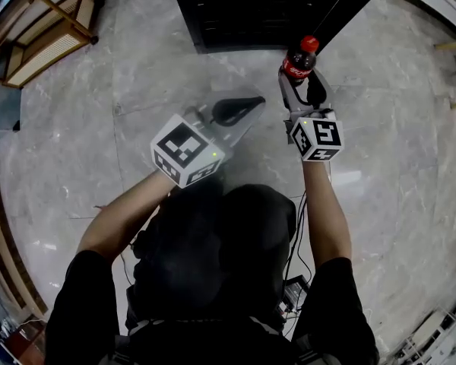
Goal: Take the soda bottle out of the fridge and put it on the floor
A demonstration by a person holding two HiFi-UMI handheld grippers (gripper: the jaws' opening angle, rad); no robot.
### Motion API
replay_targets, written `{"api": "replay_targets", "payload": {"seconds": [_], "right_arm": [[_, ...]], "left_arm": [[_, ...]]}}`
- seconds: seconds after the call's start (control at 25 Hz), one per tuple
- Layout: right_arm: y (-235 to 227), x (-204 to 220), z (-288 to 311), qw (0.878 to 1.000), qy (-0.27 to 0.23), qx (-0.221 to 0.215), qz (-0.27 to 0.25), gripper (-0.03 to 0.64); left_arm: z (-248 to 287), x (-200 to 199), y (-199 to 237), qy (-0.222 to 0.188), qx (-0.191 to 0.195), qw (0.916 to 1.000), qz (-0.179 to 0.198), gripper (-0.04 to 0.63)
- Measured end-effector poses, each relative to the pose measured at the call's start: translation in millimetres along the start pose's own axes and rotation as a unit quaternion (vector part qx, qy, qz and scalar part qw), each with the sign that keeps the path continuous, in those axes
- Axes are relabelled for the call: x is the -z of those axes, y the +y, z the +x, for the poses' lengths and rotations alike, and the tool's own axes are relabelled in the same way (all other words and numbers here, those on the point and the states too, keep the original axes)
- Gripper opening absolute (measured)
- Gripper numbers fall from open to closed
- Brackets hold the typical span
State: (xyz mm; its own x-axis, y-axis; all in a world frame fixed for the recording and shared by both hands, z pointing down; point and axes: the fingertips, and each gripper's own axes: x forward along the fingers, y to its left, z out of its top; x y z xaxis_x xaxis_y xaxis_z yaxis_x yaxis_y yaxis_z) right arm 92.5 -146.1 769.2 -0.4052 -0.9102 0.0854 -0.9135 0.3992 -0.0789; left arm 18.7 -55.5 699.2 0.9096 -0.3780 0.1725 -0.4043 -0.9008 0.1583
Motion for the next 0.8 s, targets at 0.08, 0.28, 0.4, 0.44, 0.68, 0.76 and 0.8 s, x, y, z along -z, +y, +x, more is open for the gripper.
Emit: {"api": "replay_targets", "payload": {"seconds": [0.08, 0.28, 0.4, 0.44, 0.68, 0.76, 0.8], "right_arm": [[2, 20, 0, 1.000, 0.005, -0.005, -0.002, 0.258], [4, 70, -5, 1.000, 0.022, -0.001, 0.012, 0.258], [4, 98, -8, 0.999, 0.033, 0.005, 0.023, 0.257], [4, 107, -8, 0.999, 0.037, 0.007, 0.025, 0.257], [4, 151, -11, 0.998, 0.046, 0.014, 0.034, 0.256], [5, 162, -11, 0.998, 0.044, 0.017, 0.038, 0.256], [6, 167, -11, 0.998, 0.044, 0.019, 0.040, 0.256]], "left_arm": [[4, 11, -2, 0.003, 0.010, 0.9999, 0.001, 0.002], [11, 38, -3, 0.009, 0.025, 0.9996, -0.004, 0.002], [16, 50, -1, 0.011, 0.030, 0.9994, -0.011, 0.002], [17, 54, -1, 0.012, 0.031, 0.9994, -0.012, 0.002], [26, 83, -9, 0.023, 0.051, 0.9981, -0.025, 0.002], [27, 92, -11, 0.030, 0.056, 0.9974, -0.034, 0.002], [28, 96, -13, 0.033, 0.060, 0.9970, -0.036, 0.002]]}}
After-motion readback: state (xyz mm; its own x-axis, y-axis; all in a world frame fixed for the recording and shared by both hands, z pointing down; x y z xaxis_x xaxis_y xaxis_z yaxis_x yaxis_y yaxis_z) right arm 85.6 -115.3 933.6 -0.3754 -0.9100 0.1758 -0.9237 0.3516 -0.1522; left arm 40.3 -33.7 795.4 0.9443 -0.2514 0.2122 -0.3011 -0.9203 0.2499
